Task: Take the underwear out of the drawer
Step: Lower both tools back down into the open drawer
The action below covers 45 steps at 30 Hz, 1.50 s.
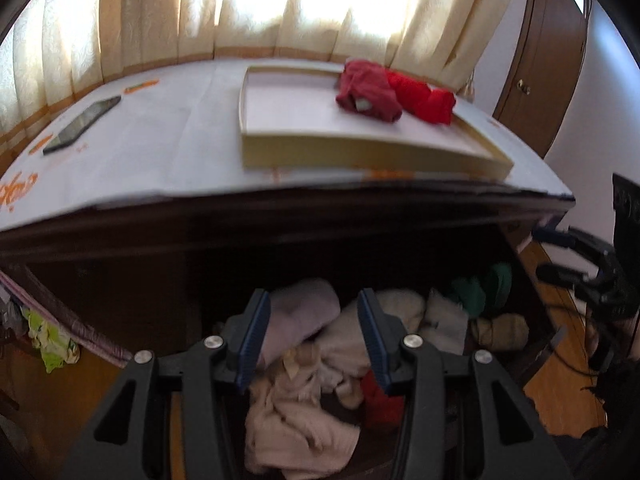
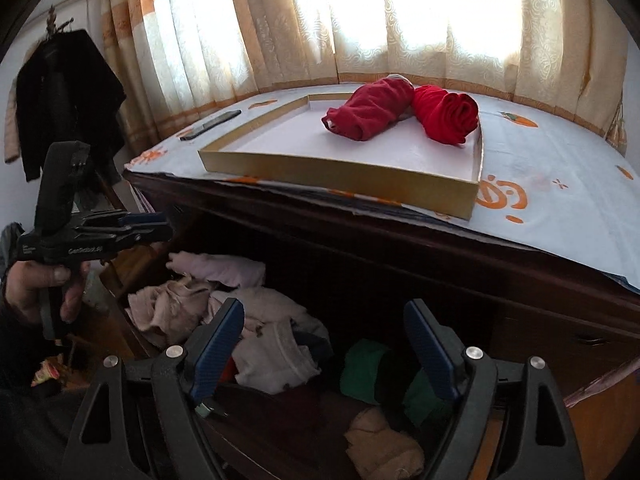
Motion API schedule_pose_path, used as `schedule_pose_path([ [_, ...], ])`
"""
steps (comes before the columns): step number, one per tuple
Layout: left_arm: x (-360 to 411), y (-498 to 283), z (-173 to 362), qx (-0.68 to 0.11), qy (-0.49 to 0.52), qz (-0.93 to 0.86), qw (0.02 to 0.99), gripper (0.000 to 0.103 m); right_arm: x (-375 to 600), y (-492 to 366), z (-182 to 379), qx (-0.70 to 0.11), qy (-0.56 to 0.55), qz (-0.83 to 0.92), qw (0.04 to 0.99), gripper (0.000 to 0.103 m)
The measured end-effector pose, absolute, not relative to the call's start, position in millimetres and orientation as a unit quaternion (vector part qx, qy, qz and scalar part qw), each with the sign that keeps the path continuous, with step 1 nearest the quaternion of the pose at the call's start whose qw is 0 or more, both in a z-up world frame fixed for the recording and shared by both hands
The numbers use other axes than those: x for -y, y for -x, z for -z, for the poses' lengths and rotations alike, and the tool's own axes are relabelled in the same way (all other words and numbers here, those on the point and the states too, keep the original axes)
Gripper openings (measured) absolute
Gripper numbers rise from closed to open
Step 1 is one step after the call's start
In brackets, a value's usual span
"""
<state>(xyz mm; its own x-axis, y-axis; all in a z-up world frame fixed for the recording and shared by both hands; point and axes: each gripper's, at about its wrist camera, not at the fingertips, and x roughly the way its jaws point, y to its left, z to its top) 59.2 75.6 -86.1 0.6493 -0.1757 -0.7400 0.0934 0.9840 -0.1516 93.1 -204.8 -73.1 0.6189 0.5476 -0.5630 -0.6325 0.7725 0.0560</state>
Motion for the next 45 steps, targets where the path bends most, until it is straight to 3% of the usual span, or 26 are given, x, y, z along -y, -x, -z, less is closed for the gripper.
schedule_pose_path([
  [19, -66.6, -34.8, 136.5, -0.495, 0.039, 0.044, 0.867, 0.046, 222.0, -86.2, 96.6, -0.292, 0.077, -0.317, 0.899, 0.084],
  [24, -68.8, -36.9, 138.3, -0.506, 0.029, 0.021, 0.862, 0.062, 221.0, -84.6, 101.0, -0.288, 0.079, -0.324, 0.898, 0.085],
  [45, -52.3, -62.8, 165.2, -0.554, -0.038, 0.016, 0.831, 0.065, 232.7, -81.1, 116.9, -0.282, 0.084, -0.318, 0.901, 0.086],
])
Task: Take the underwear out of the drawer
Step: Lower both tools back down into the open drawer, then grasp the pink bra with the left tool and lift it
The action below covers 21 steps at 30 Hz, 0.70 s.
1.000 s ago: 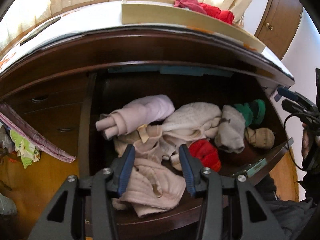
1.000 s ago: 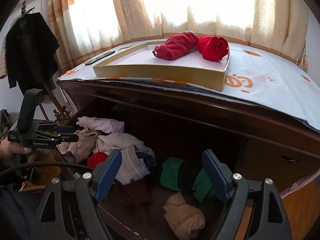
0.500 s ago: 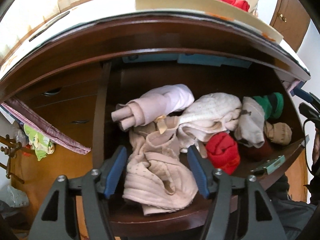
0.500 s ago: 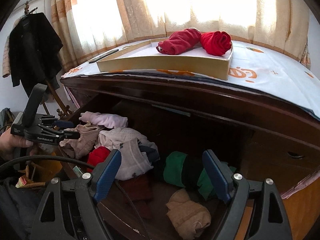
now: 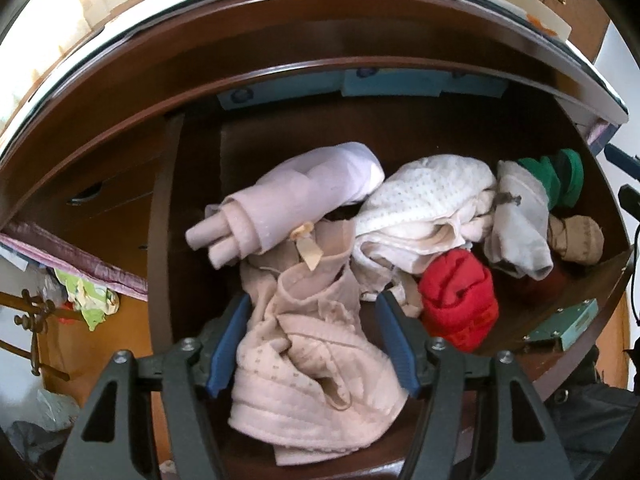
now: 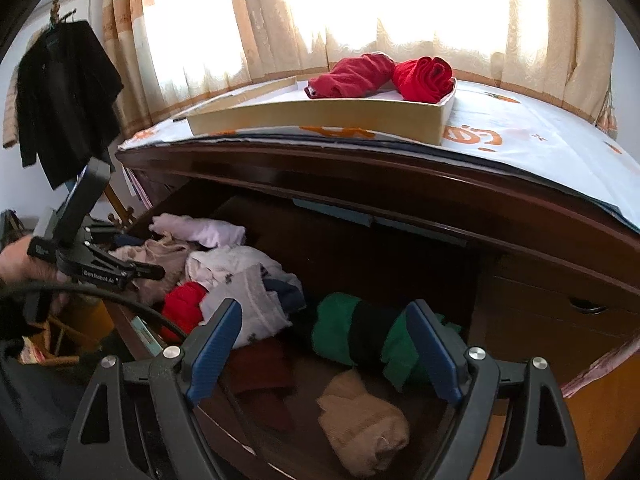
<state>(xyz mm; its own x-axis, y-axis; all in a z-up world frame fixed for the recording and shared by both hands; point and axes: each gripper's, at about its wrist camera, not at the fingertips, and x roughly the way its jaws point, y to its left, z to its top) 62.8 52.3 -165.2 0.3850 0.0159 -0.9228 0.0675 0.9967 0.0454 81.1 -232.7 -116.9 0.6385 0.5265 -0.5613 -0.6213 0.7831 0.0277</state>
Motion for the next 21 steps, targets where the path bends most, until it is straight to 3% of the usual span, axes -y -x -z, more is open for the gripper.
schedule_pose_path([
  [8, -46.1, -65.1, 169.9, -0.558, -0.068, 0.025, 0.827, 0.063, 239.8, -71.5, 97.8, -0.257, 0.093, -0.321, 0.907, 0.086],
  [13, -49.9, -60.6, 168.4, -0.551, -0.075, 0.025, 0.831, 0.039, 239.3, -73.6, 95.2, -0.255, 0.126, -0.316, 0.905, 0.086],
  [21, -60.2, -50.8, 159.5, -0.529, -0.061, 0.036, 0.846, 0.024, 246.1, -88.0, 103.6, -0.274, 0.176, -0.291, 0.899, 0.086],
])
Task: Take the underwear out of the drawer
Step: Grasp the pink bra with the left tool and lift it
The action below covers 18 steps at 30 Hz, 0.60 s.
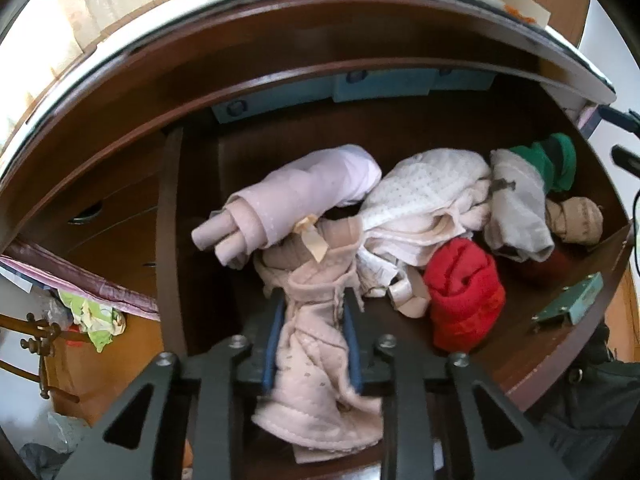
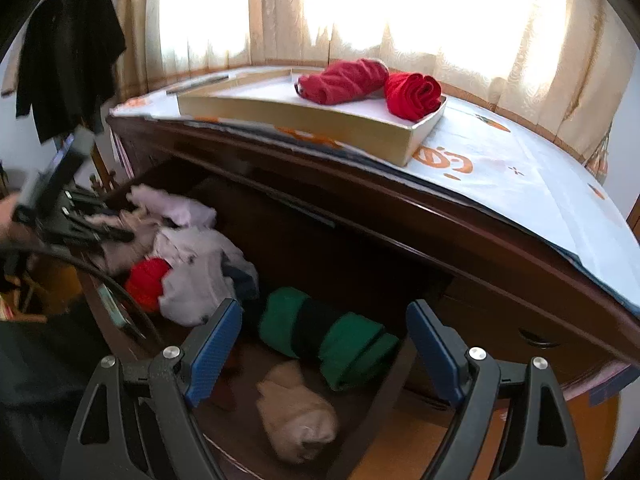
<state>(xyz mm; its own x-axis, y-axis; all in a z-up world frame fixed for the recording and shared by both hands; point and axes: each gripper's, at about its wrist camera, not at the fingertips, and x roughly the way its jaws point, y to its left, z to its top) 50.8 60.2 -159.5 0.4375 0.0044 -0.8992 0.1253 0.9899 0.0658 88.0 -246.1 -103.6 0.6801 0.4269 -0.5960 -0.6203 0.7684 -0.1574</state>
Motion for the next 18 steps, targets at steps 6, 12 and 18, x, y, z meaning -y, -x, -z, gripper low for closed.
schedule_pose_path([
  [6, -65.5, -35.4, 137.0, -0.499, -0.037, 0.047, 0.864, 0.022, 246.8, -84.6, 104.3, -0.274, 0.222, -0.280, 0.893, 0.086],
  [12, -65.5, -22.3, 108.6, -0.466, -0.024, 0.061, 0.882, 0.022, 243.8, -86.5, 106.3, -0.273, 0.257, -0.272, 0.886, 0.086],
  [18, -57.1, -13.6, 92.2, -0.447, -0.027, 0.080, 0.891, 0.022, 221.4, -87.7, 118.8, -0.266, 0.331, -0.279, 0.861, 0.086],
])
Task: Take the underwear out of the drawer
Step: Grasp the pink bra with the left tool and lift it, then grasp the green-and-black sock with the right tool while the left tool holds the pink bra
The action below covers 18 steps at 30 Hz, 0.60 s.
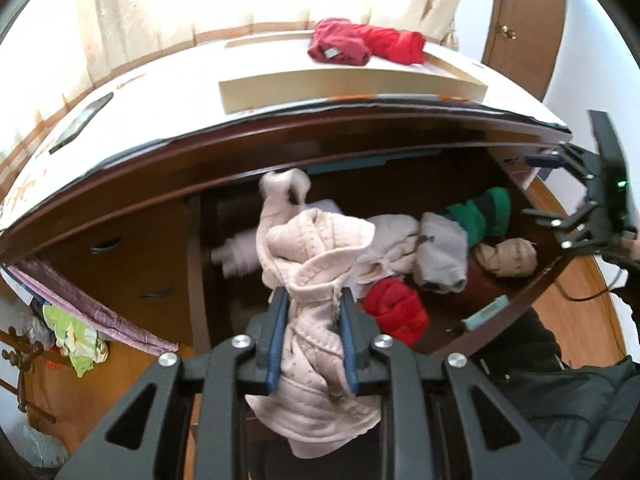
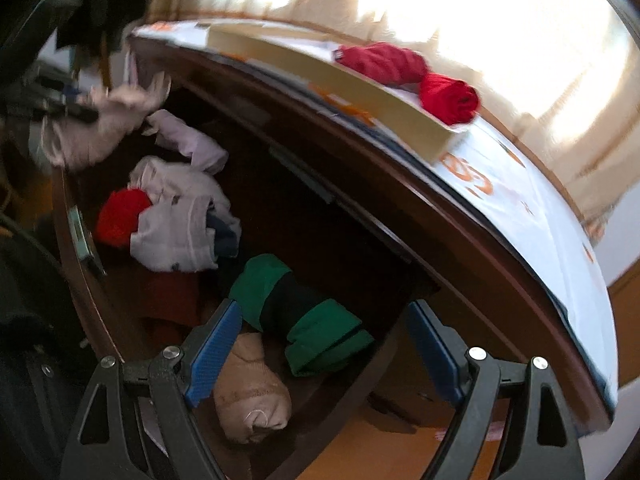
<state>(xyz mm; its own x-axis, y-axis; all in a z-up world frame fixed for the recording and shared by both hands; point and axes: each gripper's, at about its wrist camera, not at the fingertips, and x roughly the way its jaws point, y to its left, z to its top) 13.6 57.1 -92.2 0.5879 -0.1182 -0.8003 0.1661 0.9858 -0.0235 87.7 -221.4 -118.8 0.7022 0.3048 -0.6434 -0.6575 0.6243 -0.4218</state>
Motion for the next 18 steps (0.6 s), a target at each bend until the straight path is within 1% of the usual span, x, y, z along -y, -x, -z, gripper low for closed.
schedule_pose_path([
  [4, -54.2, -9.0, 85.4, -0.439, -0.021, 0.091, 0.894, 0.022, 208.5, -94.2, 129.3, -0.266, 0.371, -0.276, 0.846, 0.086],
  [8, -52.0, -8.5, 83.8, -0.436, -0.013, 0.098, 0.895, 0.022, 199.7, -103.1, 137.2, -0.276, 0.387, -0.283, 0.833, 0.086],
  [18, -44.3, -8.4, 83.4, -0.429, -0.011, 0.116, 0.896, 0.022, 170.5, -118.6, 159.0, -0.321, 0.439, -0.304, 0.782, 0.086],
])
